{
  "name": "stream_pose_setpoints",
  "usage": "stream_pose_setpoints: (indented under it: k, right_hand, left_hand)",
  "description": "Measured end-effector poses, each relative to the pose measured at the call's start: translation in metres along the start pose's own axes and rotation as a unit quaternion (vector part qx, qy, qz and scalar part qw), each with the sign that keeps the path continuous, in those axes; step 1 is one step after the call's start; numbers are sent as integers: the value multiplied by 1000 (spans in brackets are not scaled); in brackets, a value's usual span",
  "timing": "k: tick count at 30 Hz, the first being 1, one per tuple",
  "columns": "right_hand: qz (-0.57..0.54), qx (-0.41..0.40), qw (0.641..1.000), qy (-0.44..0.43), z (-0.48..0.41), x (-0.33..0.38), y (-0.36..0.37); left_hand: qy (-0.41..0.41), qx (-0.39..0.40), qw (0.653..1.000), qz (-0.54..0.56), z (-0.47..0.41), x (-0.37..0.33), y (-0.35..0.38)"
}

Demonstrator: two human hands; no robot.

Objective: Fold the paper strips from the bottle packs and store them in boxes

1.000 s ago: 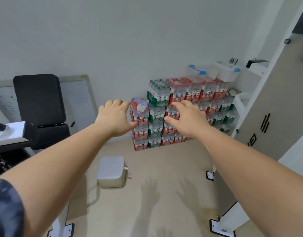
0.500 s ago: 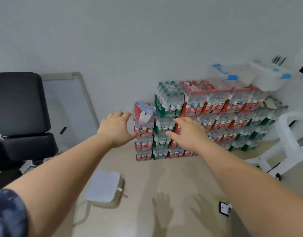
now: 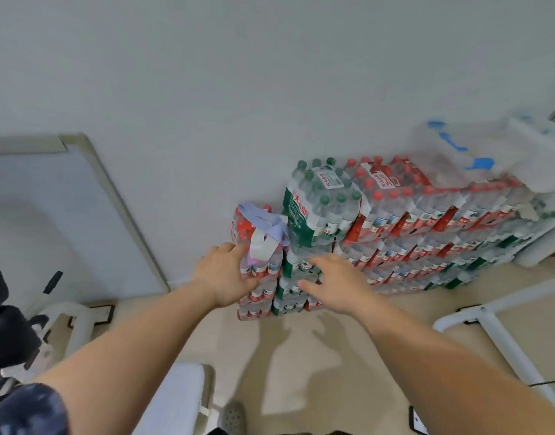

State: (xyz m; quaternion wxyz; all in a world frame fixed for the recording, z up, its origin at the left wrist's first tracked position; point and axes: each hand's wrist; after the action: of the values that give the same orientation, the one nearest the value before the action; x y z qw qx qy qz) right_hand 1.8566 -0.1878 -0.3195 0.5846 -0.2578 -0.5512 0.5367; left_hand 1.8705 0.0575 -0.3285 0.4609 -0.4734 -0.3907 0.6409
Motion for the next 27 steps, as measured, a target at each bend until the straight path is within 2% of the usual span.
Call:
stream_pose_setpoints:
  k: [7, 15, 19, 24, 27]
  right_hand:
    - [-47, 55, 997, 36, -103, -19, 7]
    - [-84, 155, 984, -30, -226, -66, 18]
    - [-83, 211, 973, -36, -272, -92, 32]
    - [-59, 258, 964, -26, -314, -120, 59]
    - [-56, 285, 957, -18, -333, -125, 82]
  left_hand:
    - [10, 59, 998, -30, -109, 0, 12]
    - [-35, 120, 990, -58, -216, -17, 51]
    - [-50, 155, 984, -79, -256, -27, 72]
    - [-42, 191, 976, -99, -309, -37, 105]
    - [-8, 213, 970, -115, -334, -38, 130]
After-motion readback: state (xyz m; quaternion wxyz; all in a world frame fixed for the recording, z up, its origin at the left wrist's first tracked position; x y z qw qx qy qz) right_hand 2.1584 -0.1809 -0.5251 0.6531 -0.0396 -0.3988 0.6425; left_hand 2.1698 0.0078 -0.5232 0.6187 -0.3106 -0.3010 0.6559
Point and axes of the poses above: each hand's wrist, its own z-axis away from the middle knuckle, its own y-axis out of the palm, x = y × z, and after that the axes turned 12 degrees about -y, right-handed
